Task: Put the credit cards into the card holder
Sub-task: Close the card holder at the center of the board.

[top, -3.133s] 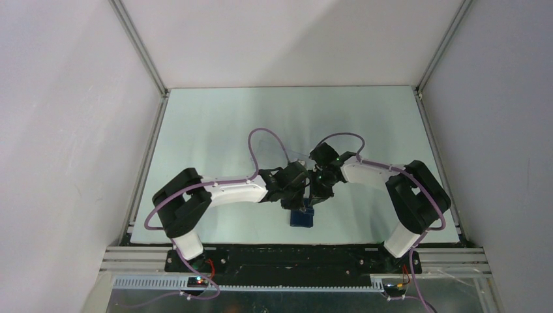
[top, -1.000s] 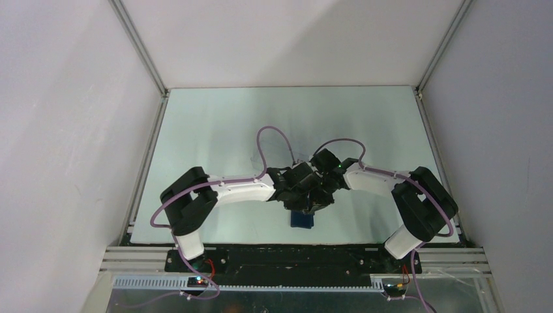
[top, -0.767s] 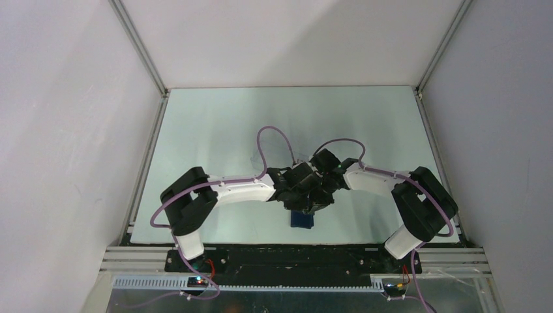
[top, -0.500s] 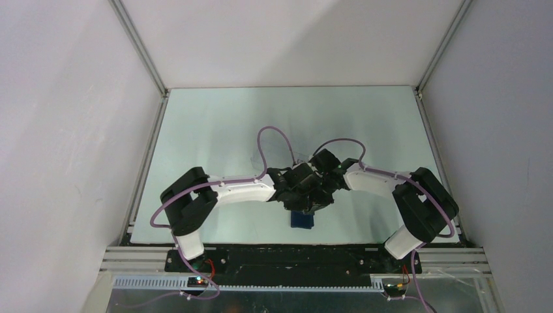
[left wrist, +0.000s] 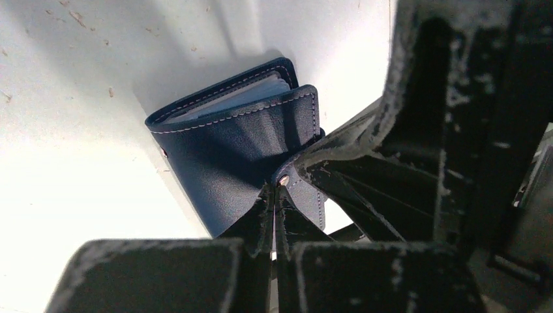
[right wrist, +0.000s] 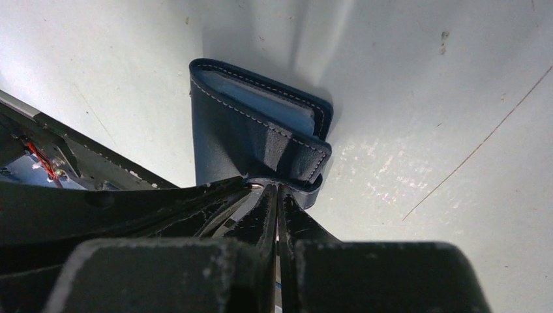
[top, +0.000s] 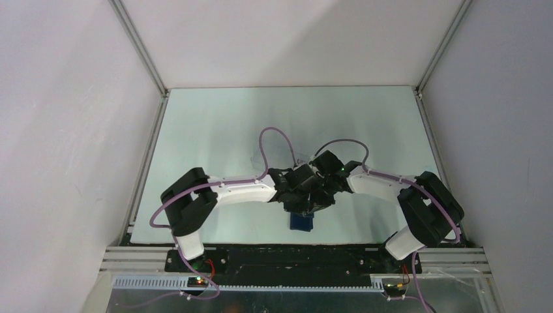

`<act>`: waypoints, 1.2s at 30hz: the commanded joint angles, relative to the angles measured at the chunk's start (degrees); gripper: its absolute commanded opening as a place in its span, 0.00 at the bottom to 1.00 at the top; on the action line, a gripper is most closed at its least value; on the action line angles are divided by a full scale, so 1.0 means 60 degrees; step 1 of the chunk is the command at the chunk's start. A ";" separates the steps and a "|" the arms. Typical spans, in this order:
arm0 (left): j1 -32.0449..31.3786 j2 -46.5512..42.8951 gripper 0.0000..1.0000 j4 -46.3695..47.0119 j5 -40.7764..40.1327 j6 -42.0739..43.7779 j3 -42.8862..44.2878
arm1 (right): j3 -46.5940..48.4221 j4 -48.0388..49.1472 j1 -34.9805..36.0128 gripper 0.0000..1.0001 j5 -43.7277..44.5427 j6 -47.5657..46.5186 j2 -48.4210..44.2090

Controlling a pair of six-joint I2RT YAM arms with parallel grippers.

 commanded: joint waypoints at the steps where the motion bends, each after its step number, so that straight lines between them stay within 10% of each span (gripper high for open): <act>1: -0.0135 -0.0084 0.00 -0.0491 0.0080 0.0020 0.0397 | -0.0139 0.0343 0.0089 0.00 0.0042 0.0066 0.0088; 36: -0.0234 0.0700 0.00 -0.1080 -0.0252 -0.0396 0.0389 | -0.0295 0.0682 0.0188 0.00 -0.0302 0.0359 0.0154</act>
